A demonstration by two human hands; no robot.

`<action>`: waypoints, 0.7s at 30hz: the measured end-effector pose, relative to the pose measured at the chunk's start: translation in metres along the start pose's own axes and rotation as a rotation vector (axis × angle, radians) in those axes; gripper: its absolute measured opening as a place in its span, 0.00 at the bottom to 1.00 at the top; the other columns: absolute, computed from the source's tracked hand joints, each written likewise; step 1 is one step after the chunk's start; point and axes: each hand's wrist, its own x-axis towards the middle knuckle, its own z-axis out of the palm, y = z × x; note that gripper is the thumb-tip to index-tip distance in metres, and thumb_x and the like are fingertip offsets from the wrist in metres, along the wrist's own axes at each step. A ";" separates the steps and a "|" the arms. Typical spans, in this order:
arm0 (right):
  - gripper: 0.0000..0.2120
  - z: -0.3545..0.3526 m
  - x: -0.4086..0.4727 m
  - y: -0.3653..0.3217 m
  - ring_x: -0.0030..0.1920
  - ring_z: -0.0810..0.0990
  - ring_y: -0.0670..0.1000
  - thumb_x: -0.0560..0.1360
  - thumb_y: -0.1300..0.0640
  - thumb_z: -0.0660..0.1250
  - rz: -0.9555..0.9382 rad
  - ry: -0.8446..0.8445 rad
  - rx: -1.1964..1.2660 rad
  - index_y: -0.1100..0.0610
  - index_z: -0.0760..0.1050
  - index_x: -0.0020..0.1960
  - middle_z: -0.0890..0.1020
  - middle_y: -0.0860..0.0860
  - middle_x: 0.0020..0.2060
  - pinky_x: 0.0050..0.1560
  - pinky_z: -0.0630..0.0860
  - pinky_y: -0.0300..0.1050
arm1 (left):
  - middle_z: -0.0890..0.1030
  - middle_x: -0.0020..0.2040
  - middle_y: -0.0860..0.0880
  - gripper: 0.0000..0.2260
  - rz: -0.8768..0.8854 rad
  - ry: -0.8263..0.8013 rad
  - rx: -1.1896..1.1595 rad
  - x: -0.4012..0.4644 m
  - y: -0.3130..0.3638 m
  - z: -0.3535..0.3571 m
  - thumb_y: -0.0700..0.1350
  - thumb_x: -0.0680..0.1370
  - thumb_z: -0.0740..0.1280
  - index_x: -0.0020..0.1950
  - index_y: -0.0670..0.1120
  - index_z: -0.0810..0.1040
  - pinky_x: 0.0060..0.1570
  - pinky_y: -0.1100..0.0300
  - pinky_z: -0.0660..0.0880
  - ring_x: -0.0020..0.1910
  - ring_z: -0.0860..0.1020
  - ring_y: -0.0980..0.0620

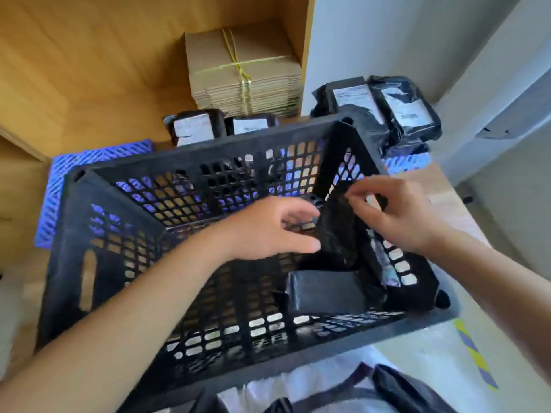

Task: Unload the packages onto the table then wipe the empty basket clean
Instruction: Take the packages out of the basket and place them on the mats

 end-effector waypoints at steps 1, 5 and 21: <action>0.05 -0.005 -0.011 0.006 0.44 0.79 0.43 0.75 0.62 0.70 -0.025 -0.014 -0.016 0.55 0.84 0.47 0.84 0.48 0.41 0.47 0.70 0.27 | 0.77 0.65 0.57 0.26 0.002 -0.019 0.037 0.003 0.000 0.012 0.48 0.74 0.75 0.71 0.52 0.73 0.61 0.74 0.69 0.61 0.75 0.65; 0.06 -0.007 -0.023 0.016 0.43 0.81 0.41 0.74 0.63 0.68 -0.073 0.100 0.115 0.56 0.84 0.45 0.84 0.43 0.40 0.44 0.74 0.32 | 0.71 0.71 0.55 0.34 -0.109 0.114 -0.003 0.023 0.002 0.042 0.54 0.73 0.75 0.76 0.56 0.64 0.67 0.60 0.68 0.70 0.71 0.57; 0.06 -0.005 -0.020 0.018 0.43 0.79 0.47 0.75 0.59 0.67 -0.123 0.033 0.044 0.55 0.83 0.46 0.83 0.46 0.38 0.47 0.76 0.45 | 0.71 0.70 0.51 0.41 -0.384 0.193 0.000 0.074 -0.019 0.067 0.38 0.71 0.76 0.79 0.49 0.58 0.58 0.60 0.68 0.66 0.71 0.48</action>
